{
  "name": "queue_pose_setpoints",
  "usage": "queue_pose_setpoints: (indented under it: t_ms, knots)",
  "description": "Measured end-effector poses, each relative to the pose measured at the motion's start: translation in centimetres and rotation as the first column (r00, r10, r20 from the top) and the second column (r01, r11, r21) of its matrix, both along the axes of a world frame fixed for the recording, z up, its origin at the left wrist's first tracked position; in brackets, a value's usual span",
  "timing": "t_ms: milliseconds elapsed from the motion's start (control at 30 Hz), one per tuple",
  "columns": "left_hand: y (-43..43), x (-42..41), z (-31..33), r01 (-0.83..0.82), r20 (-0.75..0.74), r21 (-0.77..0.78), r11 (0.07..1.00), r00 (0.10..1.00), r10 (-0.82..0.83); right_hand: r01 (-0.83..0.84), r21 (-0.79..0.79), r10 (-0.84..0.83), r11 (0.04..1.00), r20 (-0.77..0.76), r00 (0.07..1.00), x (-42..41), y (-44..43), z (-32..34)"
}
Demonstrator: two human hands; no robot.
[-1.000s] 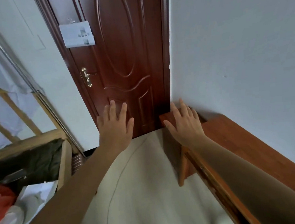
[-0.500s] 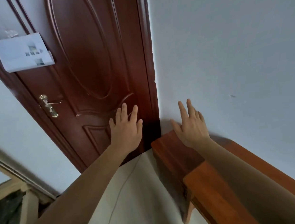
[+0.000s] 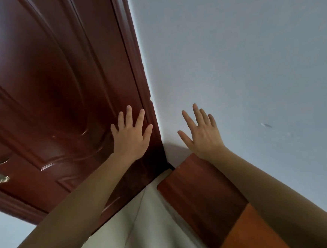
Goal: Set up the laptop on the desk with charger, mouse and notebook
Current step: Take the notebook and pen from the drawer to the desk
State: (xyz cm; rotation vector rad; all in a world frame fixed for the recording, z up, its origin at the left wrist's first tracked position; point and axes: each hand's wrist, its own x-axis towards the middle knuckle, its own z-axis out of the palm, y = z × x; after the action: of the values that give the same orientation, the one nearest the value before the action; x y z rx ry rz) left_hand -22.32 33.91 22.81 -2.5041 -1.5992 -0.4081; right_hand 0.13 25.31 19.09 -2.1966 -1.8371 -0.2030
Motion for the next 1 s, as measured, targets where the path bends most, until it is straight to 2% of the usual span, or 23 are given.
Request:
queue_pose_setpoints:
  t_ms: [233,333,467,600,700,800,867,1000]
  knots:
    - [9.4,6.0,-4.4,0.252,-0.002,-0.12,0.96,0.967,-0.254,0.293,-0.084,-0.297,0.952,-0.039,0.954,2.2,1.5,-4.8]
    - [13.1,8.1,-6.5,0.404,-0.016,-0.194,0.894,0.91,-0.414,0.525,-0.099,-0.532,0.845,-0.065,0.844,2.2,1.3,-6.7]
    - [15.7,8.3,-9.0,0.553,-0.04,-0.283,0.784,0.81,-0.585,0.76,-0.185,-0.782,0.623,-0.156,0.604,-0.6,0.2,-8.7]
    - [16.5,7.9,-11.8,0.638,-0.017,-0.358,0.682,0.726,-0.687,0.809,-0.276,-0.855,0.519,-0.162,0.494,-3.5,0.0,-10.4]
    - [15.5,6.4,-14.4,0.623,0.003,-0.444,0.644,0.72,-0.694,0.821,-0.313,-0.879,0.477,-0.176,0.444,-6.6,-1.1,-12.2]
    - [13.3,4.5,-16.1,0.612,-0.015,-0.492,0.62,0.705,-0.709,0.81,-0.332,-0.875,0.483,-0.168,0.453,-9.5,-3.3,-13.3]
    - [11.6,3.6,-16.6,0.627,0.004,-0.489,0.607,0.697,-0.717,0.805,-0.323,-0.867,0.498,-0.219,0.448,-10.7,-5.4,-14.0]
    - [8.4,2.1,-18.0,0.636,0.068,-0.446,0.63,0.726,-0.684,0.795,-0.314,-0.849,0.52,-0.296,0.438,-11.3,-9.5,-16.3]
